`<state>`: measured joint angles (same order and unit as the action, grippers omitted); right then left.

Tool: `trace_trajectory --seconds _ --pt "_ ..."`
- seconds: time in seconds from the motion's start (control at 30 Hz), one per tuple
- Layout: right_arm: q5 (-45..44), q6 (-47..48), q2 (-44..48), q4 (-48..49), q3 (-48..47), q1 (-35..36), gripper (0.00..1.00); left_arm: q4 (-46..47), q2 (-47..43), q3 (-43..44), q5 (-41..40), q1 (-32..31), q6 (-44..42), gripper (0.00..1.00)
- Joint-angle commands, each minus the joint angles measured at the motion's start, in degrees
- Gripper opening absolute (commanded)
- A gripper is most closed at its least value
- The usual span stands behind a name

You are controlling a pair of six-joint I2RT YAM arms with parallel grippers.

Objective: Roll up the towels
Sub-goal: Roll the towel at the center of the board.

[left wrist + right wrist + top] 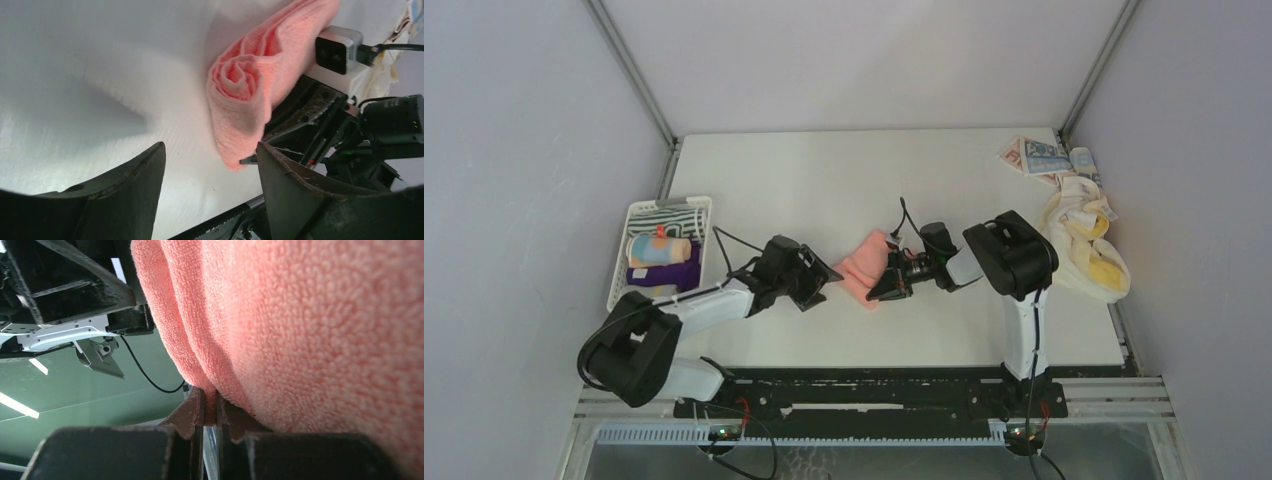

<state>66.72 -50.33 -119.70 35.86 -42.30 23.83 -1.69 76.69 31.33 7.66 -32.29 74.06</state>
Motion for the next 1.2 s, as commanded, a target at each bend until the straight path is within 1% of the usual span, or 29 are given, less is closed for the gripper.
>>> trace_trajectory --seconds 0.0,0.3,0.57,0.67,0.77,0.83,0.87,0.9,0.97,1.03,1.17 --pt "-3.88 0.40 -2.90 -5.61 -0.78 -1.01 0.00 4.67 3.56 1.95 -0.10 -0.31 1.20 0.70" --pt "-4.48 2.98 -2.90 -10.78 -3.24 -0.91 0.00 6.63 10.53 4.91 -0.27 -0.31 0.58 0.67" --pt "-5.24 6.06 -2.16 -16.26 -4.41 -0.64 0.00 6.84 14.17 5.67 -0.24 -0.31 1.35 0.65" --pt "-5.88 8.04 -0.49 -19.05 -5.06 -0.37 0.07 5.04 15.68 5.68 -0.38 -0.31 2.43 0.62" --pt "-8.67 11.16 4.69 -23.81 -5.33 0.12 0.16 3.65 17.16 5.23 -0.13 -0.31 3.20 0.60" --pt "-11.97 14.60 9.20 -29.09 -6.29 0.82 0.26 3.33 17.87 4.62 -0.18 -0.31 3.66 0.59" --pt "-14.02 17.57 11.57 -32.68 -7.28 1.24 0.32 3.24 18.22 4.35 -0.05 -0.31 3.92 0.59" --pt "-16.58 19.86 13.76 -36.20 -8.32 1.90 0.36 3.13 18.51 4.13 0.07 -0.31 4.04 0.59" --pt "-22.93 24.79 18.09 -44.56 -10.46 3.93 0.41 2.74 19.17 4.09 0.37 -0.31 4.08 0.59" --pt "-30.47 28.85 21.96 -50.08 -12.27 6.33 0.46 2.14 19.71 4.45 0.58 -0.31 3.92 0.59" --pt "-49.14 35.65 29.54 -55.19 -13.68 13.56 0.54 0.34 20.71 6.11 0.89 -0.31 3.17 0.59"
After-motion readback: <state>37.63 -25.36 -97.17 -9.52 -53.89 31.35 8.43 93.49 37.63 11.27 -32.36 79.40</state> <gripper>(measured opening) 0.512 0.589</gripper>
